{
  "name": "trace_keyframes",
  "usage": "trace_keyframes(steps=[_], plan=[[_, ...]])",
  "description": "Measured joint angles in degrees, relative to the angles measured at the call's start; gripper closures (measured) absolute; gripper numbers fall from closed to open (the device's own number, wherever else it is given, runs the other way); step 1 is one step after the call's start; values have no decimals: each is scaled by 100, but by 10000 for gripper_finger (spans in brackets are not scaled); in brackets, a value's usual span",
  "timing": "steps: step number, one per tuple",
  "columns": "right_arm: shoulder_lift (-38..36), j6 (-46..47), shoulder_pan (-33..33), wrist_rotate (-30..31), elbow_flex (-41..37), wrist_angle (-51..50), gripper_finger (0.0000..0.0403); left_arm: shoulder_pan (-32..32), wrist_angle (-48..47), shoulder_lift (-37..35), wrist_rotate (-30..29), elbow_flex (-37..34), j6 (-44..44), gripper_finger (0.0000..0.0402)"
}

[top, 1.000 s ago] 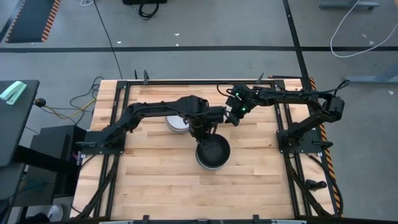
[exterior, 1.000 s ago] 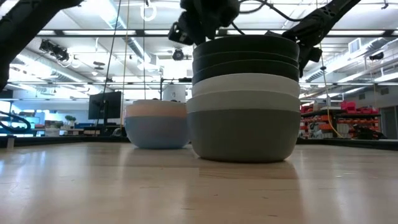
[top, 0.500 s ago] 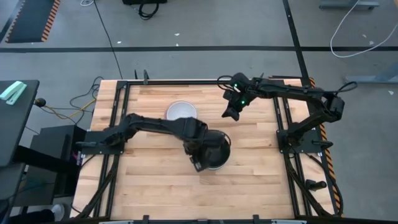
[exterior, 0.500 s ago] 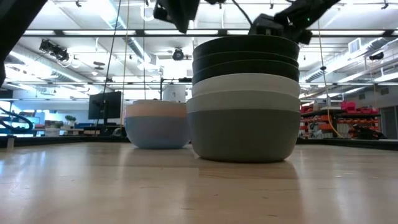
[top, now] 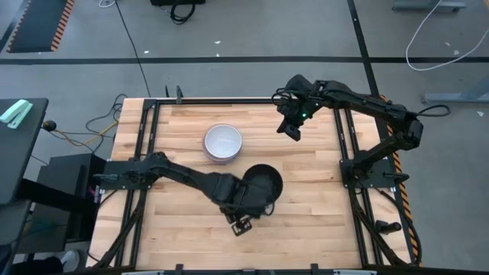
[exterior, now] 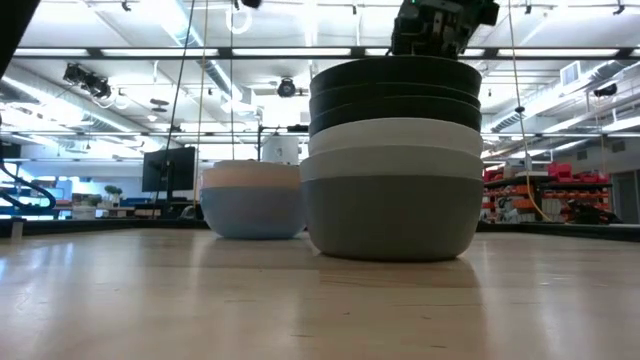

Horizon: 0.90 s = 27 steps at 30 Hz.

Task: Nest bowls inside each other
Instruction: Adjust the top stacked bowls

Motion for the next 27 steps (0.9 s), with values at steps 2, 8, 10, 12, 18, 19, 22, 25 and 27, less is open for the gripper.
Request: trace_keyframes(steps=[2, 8, 10, 12, 18, 19, 22, 25, 27], plan=[[0, -169, 20, 20, 113, -177, 389, -125, 0, 0, -18, 0, -226, 288], [22, -347, 39, 61, 156, -488, 381, -472, 6, 0, -77, -43, -988, 291], [57, -370, 37, 74, 157, -511, 369, -585, 4, 1, -169, -55, -1240, 291], [112, -386, 54, 71, 165, -497, 354, -695, 20, 0, -265, -55, -1487, 290], [541, -284, 123, 151, 177, -328, 306, -948, 59, 0, -743, -55, -2188, 293], [676, -214, 138, 186, 218, -346, 299, -978, 62, 0, -801, -55, -2248, 294], [1151, -132, 211, 308, 550, -374, 286, -1034, 68, 0, -919, -55, -2459, 297], [1605, -212, 334, 469, 1116, -433, 280, -1057, 85, 12, -1031, -55, -2643, 299], [1889, -360, 464, 678, 1570, -621, 280, -1074, 83, 13, -1048, -55, -2718, 298]])
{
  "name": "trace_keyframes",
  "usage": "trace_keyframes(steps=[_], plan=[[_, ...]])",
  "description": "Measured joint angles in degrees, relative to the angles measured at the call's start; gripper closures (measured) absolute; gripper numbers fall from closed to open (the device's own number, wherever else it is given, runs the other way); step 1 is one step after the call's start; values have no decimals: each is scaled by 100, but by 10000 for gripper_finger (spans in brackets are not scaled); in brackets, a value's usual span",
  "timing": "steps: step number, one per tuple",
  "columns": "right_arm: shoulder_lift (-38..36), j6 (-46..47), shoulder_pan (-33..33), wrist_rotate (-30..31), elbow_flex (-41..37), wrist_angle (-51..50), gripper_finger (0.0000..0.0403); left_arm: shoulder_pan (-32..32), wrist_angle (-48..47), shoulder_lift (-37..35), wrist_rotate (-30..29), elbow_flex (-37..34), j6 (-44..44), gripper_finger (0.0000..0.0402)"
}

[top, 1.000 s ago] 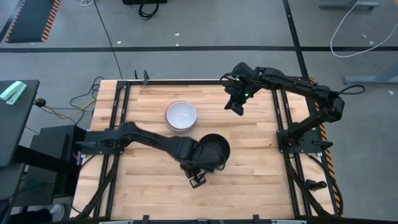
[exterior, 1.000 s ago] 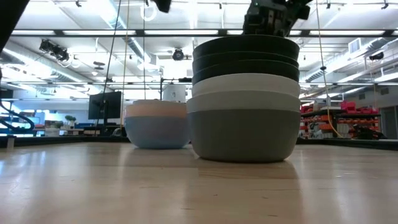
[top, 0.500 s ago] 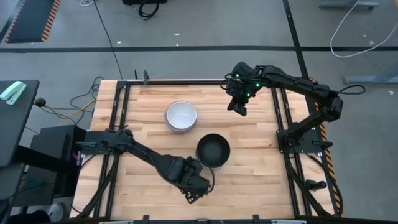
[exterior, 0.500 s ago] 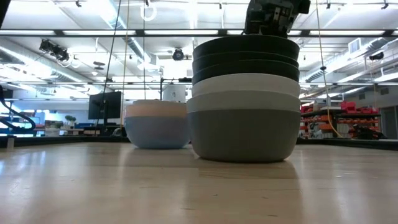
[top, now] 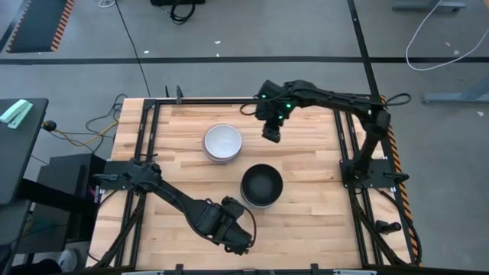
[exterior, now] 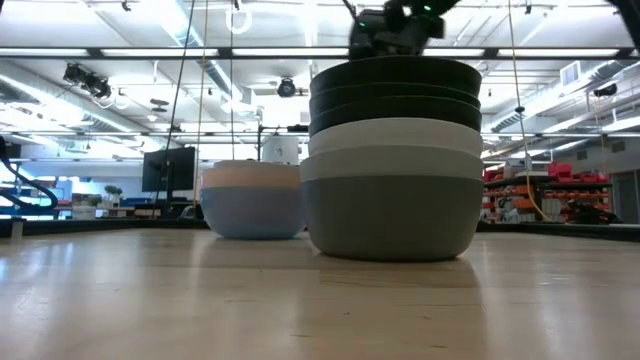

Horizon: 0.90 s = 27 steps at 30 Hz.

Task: Nest bowls inside each other
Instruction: Adjust the top stacked bowls

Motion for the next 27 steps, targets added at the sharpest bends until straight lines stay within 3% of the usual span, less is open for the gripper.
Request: trace_keyframes(steps=[9, 22, 27], plan=[[991, -875, 627, 938, 1633, -957, 280, -238, -83, 0, -4, 0, -534, 308], [1358, -1659, 1114, 1637, 1639, -821, 281, -1223, -83, 7, 13, 0, -2656, 324], [1376, -1804, 1185, 1665, 1639, -457, 281, -1425, -83, 9, -85, 0, -3010, 323]])
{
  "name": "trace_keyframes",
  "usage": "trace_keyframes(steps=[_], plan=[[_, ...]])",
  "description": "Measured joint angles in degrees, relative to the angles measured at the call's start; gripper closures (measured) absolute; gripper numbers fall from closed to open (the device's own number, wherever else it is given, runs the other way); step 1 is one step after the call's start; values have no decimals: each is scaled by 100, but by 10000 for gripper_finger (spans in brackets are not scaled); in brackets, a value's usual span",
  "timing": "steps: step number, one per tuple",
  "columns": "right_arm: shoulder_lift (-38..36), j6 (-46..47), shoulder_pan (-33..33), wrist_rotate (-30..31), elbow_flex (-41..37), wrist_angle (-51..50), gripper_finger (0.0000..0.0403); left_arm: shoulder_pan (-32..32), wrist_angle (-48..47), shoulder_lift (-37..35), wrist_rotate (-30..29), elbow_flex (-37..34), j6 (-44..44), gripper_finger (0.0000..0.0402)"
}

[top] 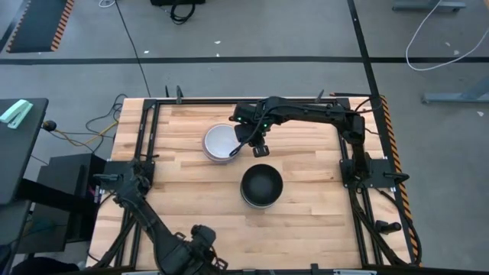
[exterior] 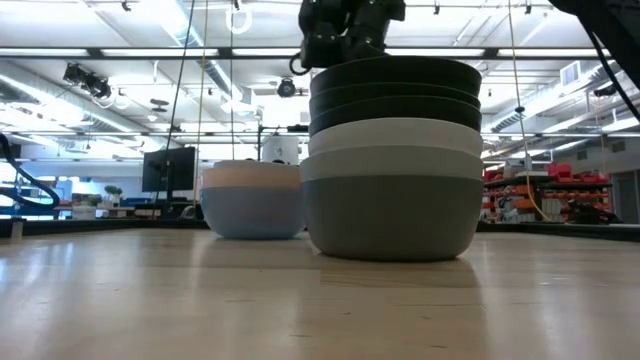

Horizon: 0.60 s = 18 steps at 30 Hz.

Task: Nest bowls inside each other
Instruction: Adjust the top stacked bowls

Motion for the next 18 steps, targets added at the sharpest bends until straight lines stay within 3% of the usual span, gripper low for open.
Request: trace_keyframes(steps=[5, 12, 18], plan=[[21, 153, -2, -75, 3, 267, 283, -27, 0, 2, -87, 0, 82, 329], [466, 736, 17, -724, -2, 178, 285, -27, -11, 2, -385, -273, -263, 338], [741, 855, -50, -691, 197, 118, 313, -68, 7, 4, 209, -1035, -814, 345]])
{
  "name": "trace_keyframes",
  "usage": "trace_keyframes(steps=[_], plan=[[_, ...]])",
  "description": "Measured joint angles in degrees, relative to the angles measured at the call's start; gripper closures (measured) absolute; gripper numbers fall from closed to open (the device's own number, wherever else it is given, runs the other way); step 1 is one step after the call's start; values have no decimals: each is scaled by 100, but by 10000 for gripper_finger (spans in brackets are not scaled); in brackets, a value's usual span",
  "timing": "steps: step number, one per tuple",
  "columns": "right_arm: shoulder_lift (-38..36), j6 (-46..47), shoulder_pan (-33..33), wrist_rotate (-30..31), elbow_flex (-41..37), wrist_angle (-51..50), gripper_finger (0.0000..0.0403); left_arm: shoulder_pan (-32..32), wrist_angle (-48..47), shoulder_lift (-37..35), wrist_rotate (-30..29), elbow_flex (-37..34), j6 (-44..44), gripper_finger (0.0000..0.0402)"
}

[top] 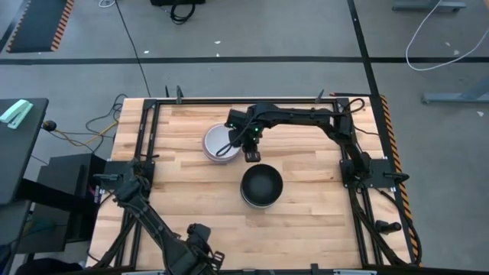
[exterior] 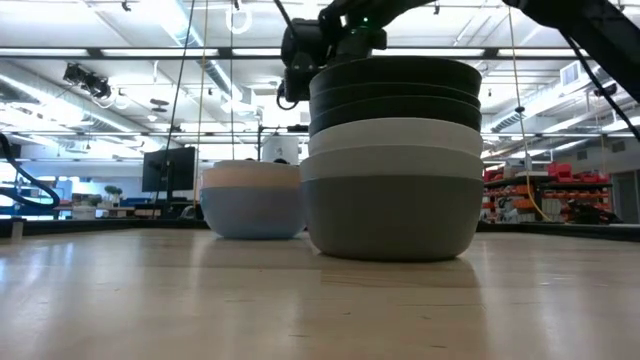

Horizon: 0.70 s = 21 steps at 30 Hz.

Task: Nest bowls inside each other
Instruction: Adjust the top stacked bowls

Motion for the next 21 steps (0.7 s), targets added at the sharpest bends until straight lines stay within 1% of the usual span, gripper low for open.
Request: trace_keyframes(steps=[5, 9, 13, 16, 21], plan=[[0, 70, -166, -39, 533, 2, 340, -25, 21, 2, 211, -380, -295, 350], [-5, 106, -275, -539, 948, 66, 349, 0, 80, 2, 206, -522, -297, 351], [0, -4, -297, -660, 970, 43, 349, -1, 117, 2, 189, -574, -299, 351], [-1, -13, -295, -697, 821, 68, 347, -1, 146, 2, 186, -574, -301, 354], [304, 123, -251, -722, 777, 159, 347, -1, 149, 2, 157, -572, -304, 361]])
